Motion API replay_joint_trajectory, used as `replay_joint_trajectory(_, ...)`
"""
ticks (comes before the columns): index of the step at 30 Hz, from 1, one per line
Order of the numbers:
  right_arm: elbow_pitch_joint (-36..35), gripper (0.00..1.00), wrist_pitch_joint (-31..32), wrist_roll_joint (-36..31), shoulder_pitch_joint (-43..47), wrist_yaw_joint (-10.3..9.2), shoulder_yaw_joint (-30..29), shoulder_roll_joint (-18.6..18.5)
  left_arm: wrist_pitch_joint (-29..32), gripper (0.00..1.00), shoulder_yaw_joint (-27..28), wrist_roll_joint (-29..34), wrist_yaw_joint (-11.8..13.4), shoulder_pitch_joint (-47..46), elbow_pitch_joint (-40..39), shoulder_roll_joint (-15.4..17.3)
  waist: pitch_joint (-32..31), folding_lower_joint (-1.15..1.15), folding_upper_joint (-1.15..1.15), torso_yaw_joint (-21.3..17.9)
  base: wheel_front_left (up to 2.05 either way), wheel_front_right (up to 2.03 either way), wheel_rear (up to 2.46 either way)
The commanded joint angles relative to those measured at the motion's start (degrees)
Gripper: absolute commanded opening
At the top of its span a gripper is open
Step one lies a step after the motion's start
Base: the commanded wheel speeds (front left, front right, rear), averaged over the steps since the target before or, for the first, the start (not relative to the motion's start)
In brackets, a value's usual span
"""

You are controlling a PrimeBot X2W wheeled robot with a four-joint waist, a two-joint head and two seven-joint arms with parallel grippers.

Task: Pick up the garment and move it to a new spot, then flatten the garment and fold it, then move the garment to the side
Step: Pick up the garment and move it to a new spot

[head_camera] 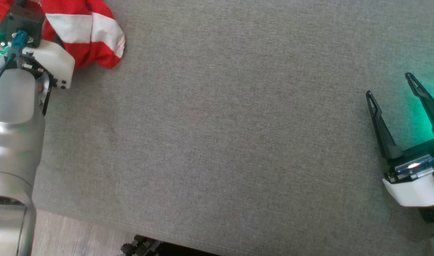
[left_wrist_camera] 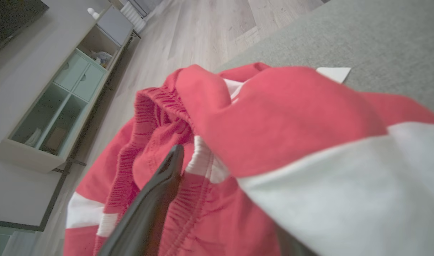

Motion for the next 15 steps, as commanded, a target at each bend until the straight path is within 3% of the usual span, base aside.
replay_joint_trajectory(1, 0.9, 1.0, 0.2, 0.5, 1.4, -0.04, 0.8, -0.9, 0.2, 1.0, 0.5, -0.2, -0.6, -1.1, 0.1, 3.5, 0.4, 0.0, 0.0, -0.5, 0.0, 0.0, 0.0)
replay_joint_trajectory(2, 0.9, 1.0, 0.2, 0.6, 1.1, -0.04, 0.7, -0.9, 0.4, 0.58, 0.2, -0.2, -1.1, -1.5, 0.6, 3.5, 0.6, 0.0, 0.0, -0.7, 0.0, 0.0, 0.0)
replay_joint_trajectory(3, 0.9, 1.0, 0.2, 0.6, 0.8, -0.04, 0.6, -0.7, 0.4, 0.0, -0.2, -0.1, -1.4, -1.9, 0.8, 3.5, 0.7, 0.0, 0.0, -0.9, 0.0, 0.0, 0.0)
replay_joint_trajectory(9, 1.6, 1.0, 0.2, 1.0, -0.4, -0.04, 1.5, 1.1, -0.5, 0.0, -1.6, 0.8, -0.2, -5.1, -1.0, 3.8, -1.0, 0.0, 0.0, -2.3, 0.0, 0.0, 0.0)
replay_joint_trajectory(15, 3.3, 1.0, 0.2, 1.5, -2.4, -0.04, 4.0, 4.7, -1.0, 0.0, -4.4, 3.9, 1.3, -9.8, -7.6, 6.7, -6.4, 0.0, 0.0, -5.6, 0.0, 0.0, 0.0)
